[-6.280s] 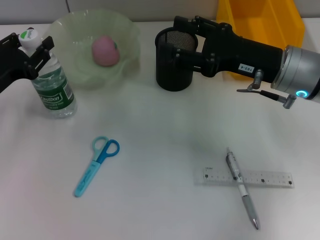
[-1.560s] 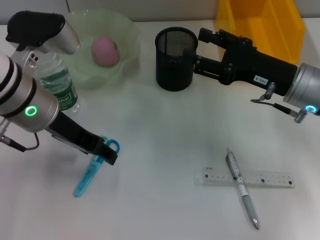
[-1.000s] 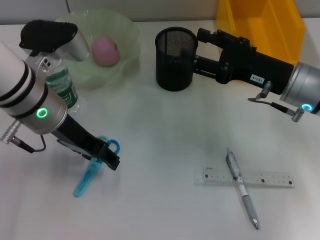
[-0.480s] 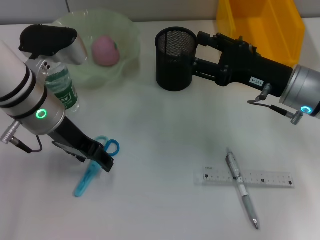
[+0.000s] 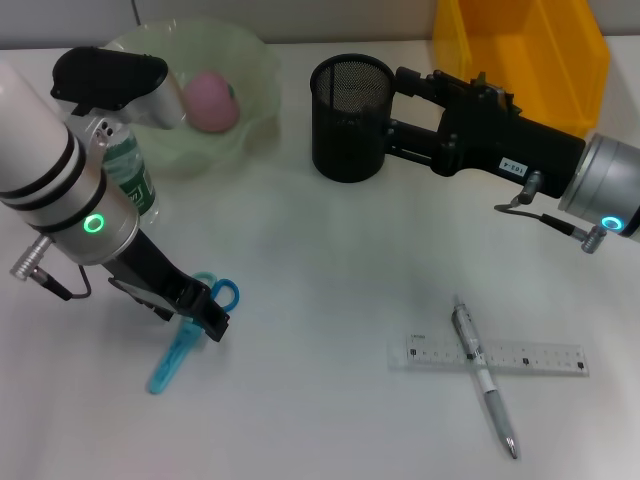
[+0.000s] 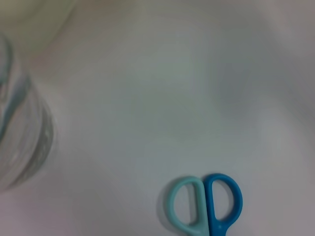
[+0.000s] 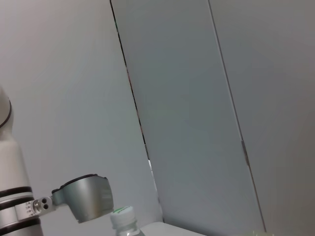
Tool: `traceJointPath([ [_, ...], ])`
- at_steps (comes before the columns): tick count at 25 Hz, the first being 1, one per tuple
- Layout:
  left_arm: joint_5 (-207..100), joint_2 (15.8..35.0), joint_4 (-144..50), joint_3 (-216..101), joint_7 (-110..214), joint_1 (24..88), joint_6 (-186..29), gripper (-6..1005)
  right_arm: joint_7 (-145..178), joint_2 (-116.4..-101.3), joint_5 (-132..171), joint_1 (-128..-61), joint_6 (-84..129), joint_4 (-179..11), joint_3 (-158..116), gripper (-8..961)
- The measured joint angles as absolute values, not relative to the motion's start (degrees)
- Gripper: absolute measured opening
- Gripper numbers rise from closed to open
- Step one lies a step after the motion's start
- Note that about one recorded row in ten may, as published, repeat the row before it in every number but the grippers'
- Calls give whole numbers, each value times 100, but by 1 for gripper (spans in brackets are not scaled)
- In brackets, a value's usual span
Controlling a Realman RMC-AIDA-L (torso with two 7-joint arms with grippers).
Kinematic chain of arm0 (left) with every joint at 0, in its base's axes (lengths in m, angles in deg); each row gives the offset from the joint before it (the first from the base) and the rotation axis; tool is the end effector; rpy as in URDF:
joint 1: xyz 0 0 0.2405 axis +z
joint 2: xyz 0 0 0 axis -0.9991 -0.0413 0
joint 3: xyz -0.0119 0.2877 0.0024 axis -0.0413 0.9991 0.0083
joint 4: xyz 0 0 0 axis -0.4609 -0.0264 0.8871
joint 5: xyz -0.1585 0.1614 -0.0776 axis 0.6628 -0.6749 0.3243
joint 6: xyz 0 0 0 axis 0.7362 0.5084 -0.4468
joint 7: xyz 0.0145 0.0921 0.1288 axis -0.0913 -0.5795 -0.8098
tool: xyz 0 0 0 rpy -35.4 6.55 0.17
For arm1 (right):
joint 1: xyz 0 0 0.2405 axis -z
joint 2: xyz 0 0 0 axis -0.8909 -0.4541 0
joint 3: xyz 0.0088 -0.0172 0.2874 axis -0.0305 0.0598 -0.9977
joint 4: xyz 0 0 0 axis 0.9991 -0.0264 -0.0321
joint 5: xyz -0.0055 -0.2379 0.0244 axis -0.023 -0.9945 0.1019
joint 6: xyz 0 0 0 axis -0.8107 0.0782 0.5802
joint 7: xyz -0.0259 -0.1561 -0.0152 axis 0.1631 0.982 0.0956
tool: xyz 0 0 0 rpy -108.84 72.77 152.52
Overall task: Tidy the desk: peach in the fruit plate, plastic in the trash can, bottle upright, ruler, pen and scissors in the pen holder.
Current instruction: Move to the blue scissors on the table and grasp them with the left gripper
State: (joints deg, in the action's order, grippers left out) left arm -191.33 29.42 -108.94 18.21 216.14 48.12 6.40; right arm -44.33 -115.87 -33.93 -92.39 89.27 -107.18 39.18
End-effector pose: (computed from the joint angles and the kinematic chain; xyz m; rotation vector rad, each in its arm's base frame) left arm -0.2273 0.3905 -0.0572 -2.4015 -1.4426 0.6781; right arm 0.2530 0.3919 -0.0699 -2.4351 0.5390 1.0891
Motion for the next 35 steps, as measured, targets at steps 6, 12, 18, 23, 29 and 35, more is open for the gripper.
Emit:
traceJointPath([
  [6,-19173,2947,-10776,1826,21600,4707,608,724,-4433,-11585,-3393,-9253,8942,-10662,3919,695],
  [12,-19194,2942,-10766,1826,21602,4688,609,724,-4433,-11585,-3392,-9253,8929,-10661,3918,694],
  [18,-19497,2949,-10840,1816,21636,4543,785,724,-4433,-11585,-3358,-9258,8923,-10662,3919,693],
  [23,-19566,2960,-10891,1819,21648,4416,955,723,-4433,-11585,-3323,-9261,8919,-10660,3919,692],
  [29,-19570,2963,-10822,1835,21649,4363,942,723,-4433,-11585,-3318,-9261,8915,-10661,3919,691],
  [35,-19567,2965,-10775,1877,21649,4360,887,723,-4383,-11585,-3286,-9271,8896,-10649,3921,690],
])
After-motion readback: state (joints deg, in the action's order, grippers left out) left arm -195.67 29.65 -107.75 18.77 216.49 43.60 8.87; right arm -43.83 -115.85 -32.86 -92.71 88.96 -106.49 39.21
